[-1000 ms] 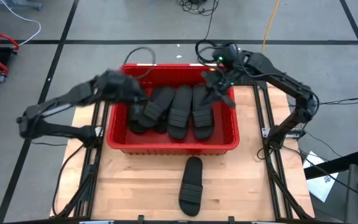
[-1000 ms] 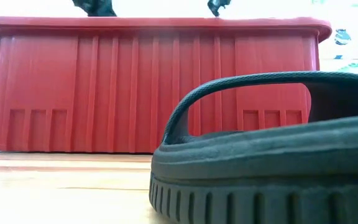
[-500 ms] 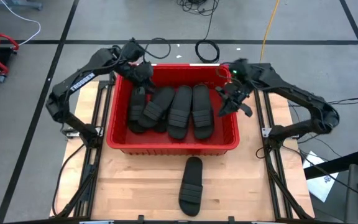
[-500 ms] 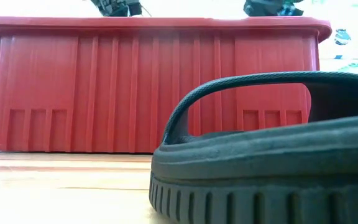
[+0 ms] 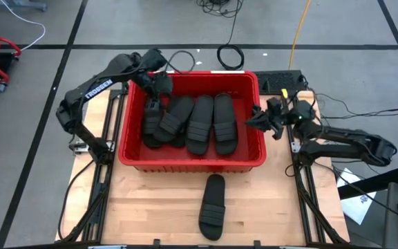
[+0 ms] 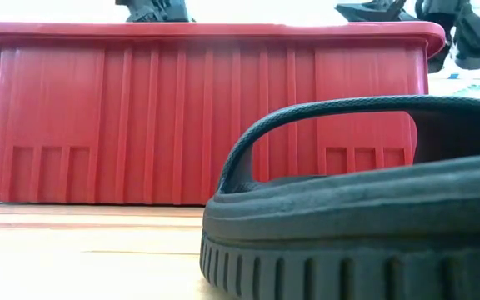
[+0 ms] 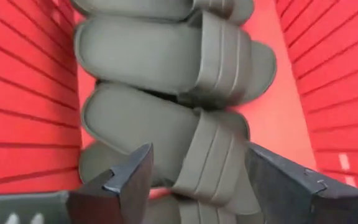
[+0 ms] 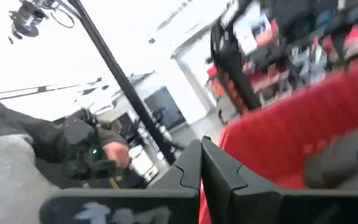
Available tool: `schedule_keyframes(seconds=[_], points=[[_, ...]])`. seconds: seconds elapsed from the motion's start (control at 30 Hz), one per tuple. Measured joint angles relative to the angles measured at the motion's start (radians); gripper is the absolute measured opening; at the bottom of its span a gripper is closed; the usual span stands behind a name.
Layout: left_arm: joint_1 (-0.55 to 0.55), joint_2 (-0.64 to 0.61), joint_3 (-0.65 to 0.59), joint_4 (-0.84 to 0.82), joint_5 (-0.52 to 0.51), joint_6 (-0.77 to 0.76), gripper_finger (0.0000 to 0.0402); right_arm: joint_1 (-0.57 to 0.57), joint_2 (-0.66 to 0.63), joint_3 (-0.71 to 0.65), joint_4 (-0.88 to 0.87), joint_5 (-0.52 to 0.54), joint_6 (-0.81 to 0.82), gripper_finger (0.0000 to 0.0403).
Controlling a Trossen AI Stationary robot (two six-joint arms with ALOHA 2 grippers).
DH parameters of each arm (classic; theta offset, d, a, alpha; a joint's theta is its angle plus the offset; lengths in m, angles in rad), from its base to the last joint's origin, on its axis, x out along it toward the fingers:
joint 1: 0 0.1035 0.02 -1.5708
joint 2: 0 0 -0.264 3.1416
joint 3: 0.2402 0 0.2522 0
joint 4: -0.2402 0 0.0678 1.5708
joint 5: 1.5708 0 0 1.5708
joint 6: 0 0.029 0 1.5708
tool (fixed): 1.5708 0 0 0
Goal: Pick and place slides into bin
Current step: Put the slipper on top of the slipper inside the bin
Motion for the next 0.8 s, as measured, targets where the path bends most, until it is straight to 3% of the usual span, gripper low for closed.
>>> schedule_keyframes(seconds=[0.37, 0.8], points=[[-0.025, 0.218, -0.006, -0.013, 0.011, -0.03, 0.0201, 0.043, -0.003, -0.005, -0.014, 0.016, 0.01, 0.0], [-0.029, 0.249, -0.004, -0.055, 0.025, 0.012, 0.0194, 0.04, -0.004, -0.005, -0.008, -0.065, 0.08, 0.0]])
